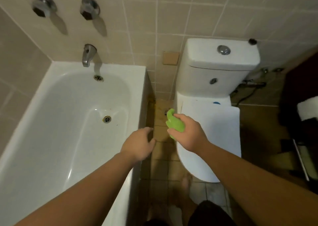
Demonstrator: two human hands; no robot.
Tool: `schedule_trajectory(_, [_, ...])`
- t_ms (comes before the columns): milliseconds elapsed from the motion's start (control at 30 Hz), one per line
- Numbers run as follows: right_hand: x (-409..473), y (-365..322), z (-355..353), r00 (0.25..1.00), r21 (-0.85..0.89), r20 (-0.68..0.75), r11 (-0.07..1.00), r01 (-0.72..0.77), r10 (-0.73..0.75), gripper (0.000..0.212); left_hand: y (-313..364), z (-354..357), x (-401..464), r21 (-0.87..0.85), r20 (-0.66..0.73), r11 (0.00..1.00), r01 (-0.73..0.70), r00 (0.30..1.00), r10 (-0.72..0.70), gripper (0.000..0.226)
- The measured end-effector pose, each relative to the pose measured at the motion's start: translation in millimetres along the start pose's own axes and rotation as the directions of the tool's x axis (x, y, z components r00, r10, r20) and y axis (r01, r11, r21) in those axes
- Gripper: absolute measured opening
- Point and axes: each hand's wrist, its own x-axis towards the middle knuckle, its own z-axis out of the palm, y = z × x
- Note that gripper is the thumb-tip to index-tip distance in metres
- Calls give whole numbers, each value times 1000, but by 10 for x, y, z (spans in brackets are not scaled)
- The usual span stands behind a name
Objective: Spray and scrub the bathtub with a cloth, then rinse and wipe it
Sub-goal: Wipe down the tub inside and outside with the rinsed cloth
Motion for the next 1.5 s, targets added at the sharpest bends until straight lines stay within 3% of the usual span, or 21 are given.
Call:
schedule_trajectory(233, [-913,109,-964,978,5,-199,998,-67,66,56,1065,-141,-230,118,30,959,-260,966,258,57])
schedule_trajectory(467, [-1650,541,-1975,900,50,-411,990,-134,143,46,2372,51,-233,183,101,868,-461,887,450,56])
schedule_trajectory(533, [-1888,760,-2247,866,49,-467,983,-174,177,51,2828,191,-286,210,107,827,-521,853,511,56])
schedule_trajectory(667, [-2481,1242,-2823,780,105,-564,960,-258,271,62,3788,647,-490,248,142,740,-625,779,611,54])
schedule_trajectory(933, [-3891,2395,-3816,644,215,-657,917,-337,391,67,5312,1715,-999,125,319,637,-761,638,701,69])
schedule_trajectory(1100, [-4687,2959,-4278,483,350,-739,880,-321,470,62,6283,2291,-1383,57,379,514,-856,495,782,68])
schedule_trajectory(1300, [-5247,3365,-4579,327,481,-767,832,-276,552,56,7135,2952,-1676,43,456,386,-921,362,813,68])
schedule_trajectory(1500, [-5582,3815,-4811,198,550,-754,767,-330,626,61,7799,3561,-1775,-7,522,266,-964,224,823,63])
